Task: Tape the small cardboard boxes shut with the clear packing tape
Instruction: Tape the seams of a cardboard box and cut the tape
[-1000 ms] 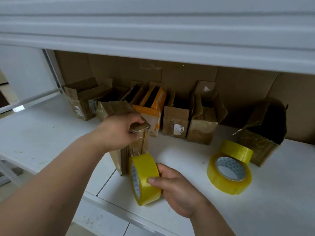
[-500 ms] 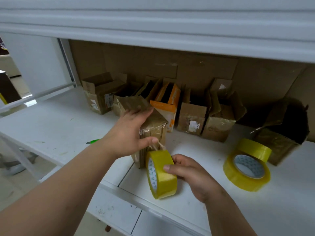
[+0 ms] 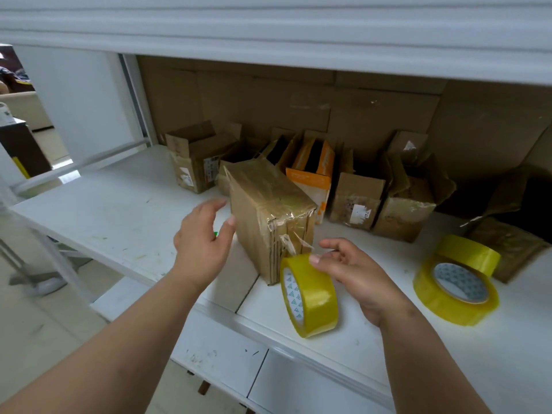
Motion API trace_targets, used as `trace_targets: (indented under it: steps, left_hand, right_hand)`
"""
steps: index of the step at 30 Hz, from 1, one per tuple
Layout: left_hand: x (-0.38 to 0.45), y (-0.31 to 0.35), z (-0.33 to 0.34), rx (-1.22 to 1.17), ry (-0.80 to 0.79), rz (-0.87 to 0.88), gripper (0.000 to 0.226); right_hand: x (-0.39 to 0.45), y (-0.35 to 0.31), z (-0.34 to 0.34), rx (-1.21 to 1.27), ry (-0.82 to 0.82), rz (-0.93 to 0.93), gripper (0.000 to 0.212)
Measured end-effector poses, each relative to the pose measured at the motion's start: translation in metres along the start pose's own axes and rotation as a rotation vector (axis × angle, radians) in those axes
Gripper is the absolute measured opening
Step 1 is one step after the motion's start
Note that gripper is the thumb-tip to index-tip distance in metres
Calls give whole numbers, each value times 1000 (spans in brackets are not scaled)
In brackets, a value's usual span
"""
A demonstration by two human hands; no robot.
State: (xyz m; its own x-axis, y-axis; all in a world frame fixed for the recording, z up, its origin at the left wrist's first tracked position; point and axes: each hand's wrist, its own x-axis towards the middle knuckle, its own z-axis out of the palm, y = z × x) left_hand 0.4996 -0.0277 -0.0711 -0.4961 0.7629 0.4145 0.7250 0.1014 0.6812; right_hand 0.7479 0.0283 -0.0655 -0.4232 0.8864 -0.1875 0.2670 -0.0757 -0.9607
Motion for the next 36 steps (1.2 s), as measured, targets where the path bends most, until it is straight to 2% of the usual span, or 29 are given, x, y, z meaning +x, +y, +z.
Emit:
trace_targets:
  steps: [2, 5, 12, 15, 18, 20, 23, 25, 27, 29, 31, 34, 36]
  left_hand:
    - [1, -21, 2, 189, -102, -129, 43]
    - [0, -45, 8, 358, -286, -207, 49]
    - [21, -71, 12, 643, -465, -192, 58]
    - [35, -80, 16, 696, -563, -177, 61]
    - [46, -86, 24, 733, -626, -175, 60]
    - [49, -88, 28, 753, -618, -156, 57]
    - [51, -89, 28, 799, -516, -87, 53]
    - [53, -88, 28, 803, -456, -65, 48]
    - [55, -86, 29, 765, -443, -117, 44]
    - [55, -81, 28, 726, -442, -157, 44]
    - [50, -77, 25, 698, -402, -129, 48]
    - [41, -71, 17, 644, -289, -67, 55]
    - [36, -62, 10, 603, -201, -32, 49]
  right_hand:
    - [1, -4, 6, -30, 2, -23, 47]
    - [3, -12, 14, -93, 70, -46, 44]
    - [20, -31, 9, 3, 287, -132, 23]
    - [27, -36, 13, 13, 312, -148, 15]
    - [31, -37, 17, 3, 307, -160, 17]
    - [34, -35, 17, -18, 309, -172, 17]
    - [36, -32, 14, -26, 302, -178, 13]
    - [36, -30, 13, -1, 296, -170, 22]
    - [35, -31, 13, 21, 293, -164, 34]
    - [34, -32, 14, 56, 292, -177, 38]
    - [33, -32, 12, 110, 296, -206, 34]
    - [33, -35, 11, 202, 343, -249, 6]
    - [35, -37, 9, 253, 408, -290, 13]
